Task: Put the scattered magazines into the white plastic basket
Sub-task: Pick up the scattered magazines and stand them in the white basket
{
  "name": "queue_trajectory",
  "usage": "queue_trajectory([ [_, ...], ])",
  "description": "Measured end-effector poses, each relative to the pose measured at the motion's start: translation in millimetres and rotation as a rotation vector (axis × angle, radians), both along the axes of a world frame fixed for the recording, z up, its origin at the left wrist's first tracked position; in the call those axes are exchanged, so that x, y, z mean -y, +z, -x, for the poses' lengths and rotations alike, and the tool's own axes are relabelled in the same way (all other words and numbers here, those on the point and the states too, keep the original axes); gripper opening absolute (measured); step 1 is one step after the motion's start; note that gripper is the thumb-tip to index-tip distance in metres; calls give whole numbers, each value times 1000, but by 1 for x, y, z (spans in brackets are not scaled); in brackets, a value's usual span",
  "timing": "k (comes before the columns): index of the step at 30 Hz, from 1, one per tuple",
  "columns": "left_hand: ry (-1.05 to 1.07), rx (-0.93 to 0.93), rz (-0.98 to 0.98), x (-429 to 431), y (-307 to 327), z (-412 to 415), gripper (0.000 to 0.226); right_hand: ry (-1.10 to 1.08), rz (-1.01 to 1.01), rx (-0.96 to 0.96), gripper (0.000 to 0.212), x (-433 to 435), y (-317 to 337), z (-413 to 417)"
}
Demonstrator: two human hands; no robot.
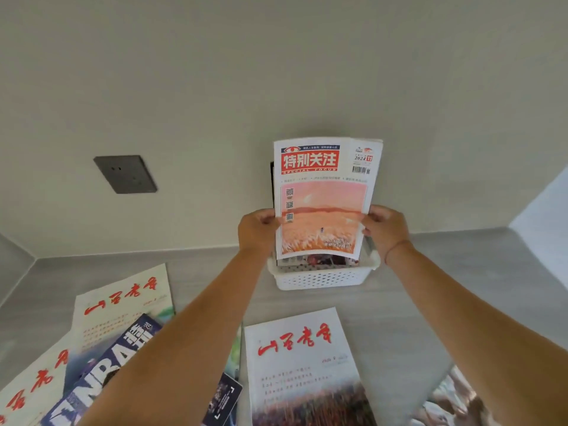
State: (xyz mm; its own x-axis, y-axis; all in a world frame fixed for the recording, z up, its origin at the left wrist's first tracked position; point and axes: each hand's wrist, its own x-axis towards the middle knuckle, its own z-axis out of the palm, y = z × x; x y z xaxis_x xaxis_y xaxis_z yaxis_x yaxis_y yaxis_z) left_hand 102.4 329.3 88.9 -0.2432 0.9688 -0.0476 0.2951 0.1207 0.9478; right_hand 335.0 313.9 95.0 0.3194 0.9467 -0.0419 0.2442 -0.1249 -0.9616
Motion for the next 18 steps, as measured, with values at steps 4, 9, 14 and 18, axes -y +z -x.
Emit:
queue_trajectory([
  [4,19,-58,18,-15,-16,-17,16,-45,80,11,20,-18,-21,-8],
  [9,85,-139,108,-23,-48,-20,8,-43,181,47,15,-28,-51,-6],
  [14,190,-236,126,-22,-64,-22,12,-64,187,100,8,-37,-65,-6],
  [18,215,-228,102,-24,-64,-25,14,-92,192,79,19,-39,-66,-8],
])
